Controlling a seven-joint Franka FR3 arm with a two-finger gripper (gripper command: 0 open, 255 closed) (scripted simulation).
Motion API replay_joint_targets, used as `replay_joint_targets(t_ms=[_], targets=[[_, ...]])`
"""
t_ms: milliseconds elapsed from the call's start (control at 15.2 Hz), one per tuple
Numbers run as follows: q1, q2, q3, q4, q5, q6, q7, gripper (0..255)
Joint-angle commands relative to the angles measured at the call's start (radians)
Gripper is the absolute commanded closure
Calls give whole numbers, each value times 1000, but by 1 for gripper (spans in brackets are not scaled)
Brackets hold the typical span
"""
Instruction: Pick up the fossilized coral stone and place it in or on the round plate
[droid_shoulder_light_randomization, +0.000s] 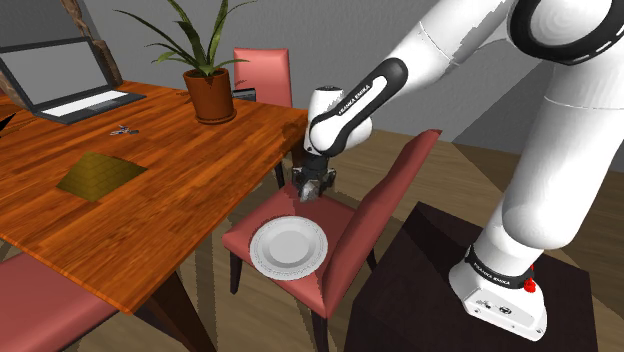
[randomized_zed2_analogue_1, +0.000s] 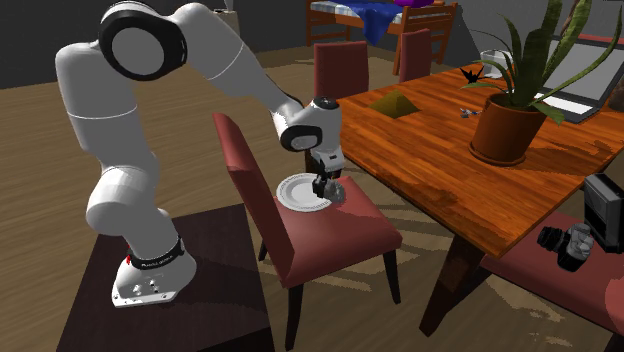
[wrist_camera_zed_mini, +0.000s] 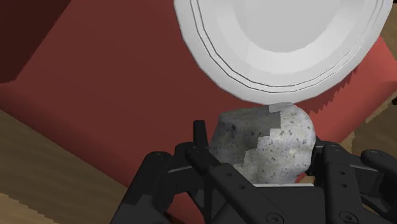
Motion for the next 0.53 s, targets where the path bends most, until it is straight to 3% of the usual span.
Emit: replay_joint_targets(t_ms=[0,462], targets=[[33,-15,22,-14,-6,7,61,255],[142,-18,92,-23,-48,38,272,255]])
